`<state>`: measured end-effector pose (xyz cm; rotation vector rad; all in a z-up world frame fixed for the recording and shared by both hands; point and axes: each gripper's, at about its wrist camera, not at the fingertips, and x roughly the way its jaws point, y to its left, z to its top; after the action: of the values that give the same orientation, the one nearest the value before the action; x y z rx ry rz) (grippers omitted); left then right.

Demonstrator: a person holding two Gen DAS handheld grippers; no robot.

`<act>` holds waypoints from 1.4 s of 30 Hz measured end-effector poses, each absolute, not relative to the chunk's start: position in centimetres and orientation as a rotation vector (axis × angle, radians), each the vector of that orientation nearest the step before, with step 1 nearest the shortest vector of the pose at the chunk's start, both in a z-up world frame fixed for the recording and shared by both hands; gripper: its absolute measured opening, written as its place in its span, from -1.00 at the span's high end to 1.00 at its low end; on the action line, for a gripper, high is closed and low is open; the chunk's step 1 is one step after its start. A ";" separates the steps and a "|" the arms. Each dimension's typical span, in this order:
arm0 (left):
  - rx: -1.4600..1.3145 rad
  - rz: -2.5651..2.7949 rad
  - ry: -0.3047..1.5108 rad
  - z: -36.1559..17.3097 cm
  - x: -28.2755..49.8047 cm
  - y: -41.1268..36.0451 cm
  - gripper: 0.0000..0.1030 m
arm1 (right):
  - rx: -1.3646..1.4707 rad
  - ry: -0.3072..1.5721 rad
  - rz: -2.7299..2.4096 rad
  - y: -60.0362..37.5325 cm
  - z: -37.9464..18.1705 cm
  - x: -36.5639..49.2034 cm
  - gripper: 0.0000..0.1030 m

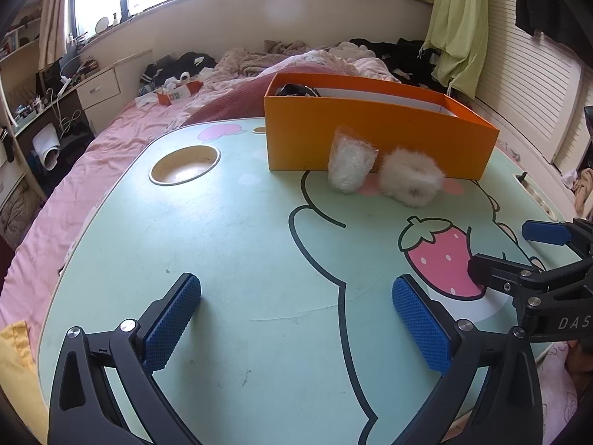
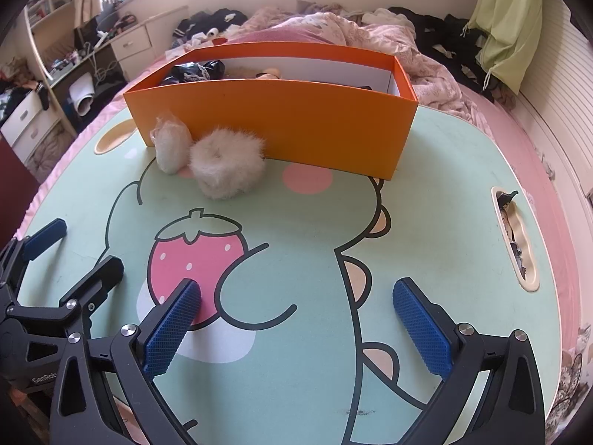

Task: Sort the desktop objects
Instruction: 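Reach the right gripper to the white fur ball and grasp it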

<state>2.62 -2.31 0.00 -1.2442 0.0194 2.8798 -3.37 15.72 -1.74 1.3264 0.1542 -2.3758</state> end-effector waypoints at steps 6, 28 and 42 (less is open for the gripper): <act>-1.205 2.896 0.025 -0.1 2.8 -2.2 -0.99 | 1.326 0.148 -2.375 15.8 -1.7 -3.5 -1.00; -1.175 2.908 0.023 -0.1 3.0 -2.0 -0.99 | 1.331 0.073 -2.278 8.9 -0.4 -9.5 0.24; -1.048 2.906 -0.011 1.5 4.3 -2.2 -0.99 | 1.145 -0.015 -2.330 15.0 1.8 -5.1 0.25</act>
<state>4.28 -2.16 1.54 -1.0482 -0.0110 2.9057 -5.07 15.01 1.82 1.1452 -0.0154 -2.3301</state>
